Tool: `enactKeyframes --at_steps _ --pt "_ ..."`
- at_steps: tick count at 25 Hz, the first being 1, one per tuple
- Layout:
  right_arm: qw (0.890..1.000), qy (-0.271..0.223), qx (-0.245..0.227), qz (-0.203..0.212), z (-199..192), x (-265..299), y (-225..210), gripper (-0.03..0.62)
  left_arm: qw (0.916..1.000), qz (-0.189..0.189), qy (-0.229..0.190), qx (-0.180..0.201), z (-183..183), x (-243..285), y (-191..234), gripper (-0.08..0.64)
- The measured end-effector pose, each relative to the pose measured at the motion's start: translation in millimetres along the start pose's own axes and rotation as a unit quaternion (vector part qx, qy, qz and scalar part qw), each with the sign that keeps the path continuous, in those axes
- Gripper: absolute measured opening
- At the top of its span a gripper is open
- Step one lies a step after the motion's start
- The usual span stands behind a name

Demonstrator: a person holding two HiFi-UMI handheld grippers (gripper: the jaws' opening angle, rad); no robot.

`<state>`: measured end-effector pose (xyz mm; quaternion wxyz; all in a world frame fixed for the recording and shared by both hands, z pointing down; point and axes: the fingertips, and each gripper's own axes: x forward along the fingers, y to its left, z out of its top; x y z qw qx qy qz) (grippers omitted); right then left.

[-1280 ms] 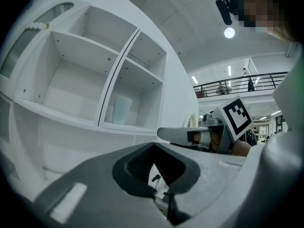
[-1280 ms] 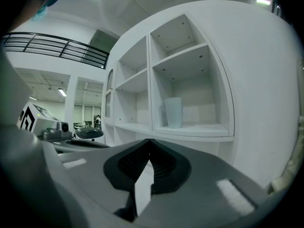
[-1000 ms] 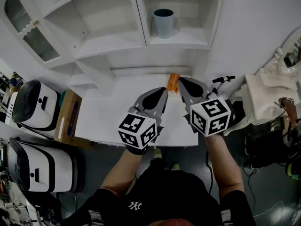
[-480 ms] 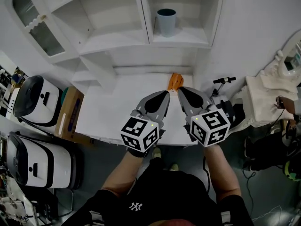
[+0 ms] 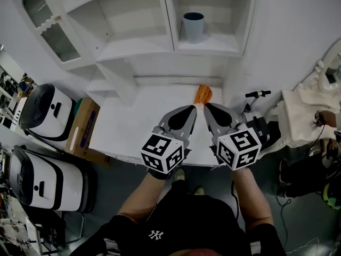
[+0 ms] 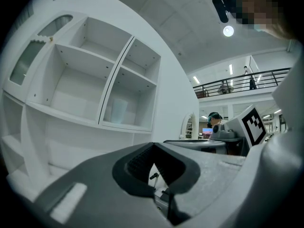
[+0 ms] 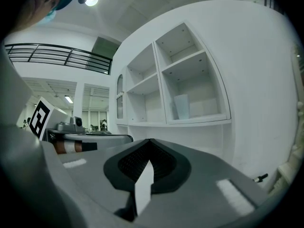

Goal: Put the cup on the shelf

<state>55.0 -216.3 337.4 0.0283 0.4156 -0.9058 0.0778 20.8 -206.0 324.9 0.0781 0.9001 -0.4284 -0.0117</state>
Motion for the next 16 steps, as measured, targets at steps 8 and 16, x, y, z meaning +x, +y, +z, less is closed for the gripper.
enactKeyframes --at_steps 8,16 --pt "1.0 0.004 -0.004 0.005 -0.3 1.2 1.5 0.021 1.0 0.002 -0.002 0.0 1.9 -0.6 0.0 0.0" --pt "1.0 0.004 -0.005 0.008 -1.0 3.6 1.4 0.021 1.0 0.001 -0.003 0.003 2.5 0.5 0.1 0.0"
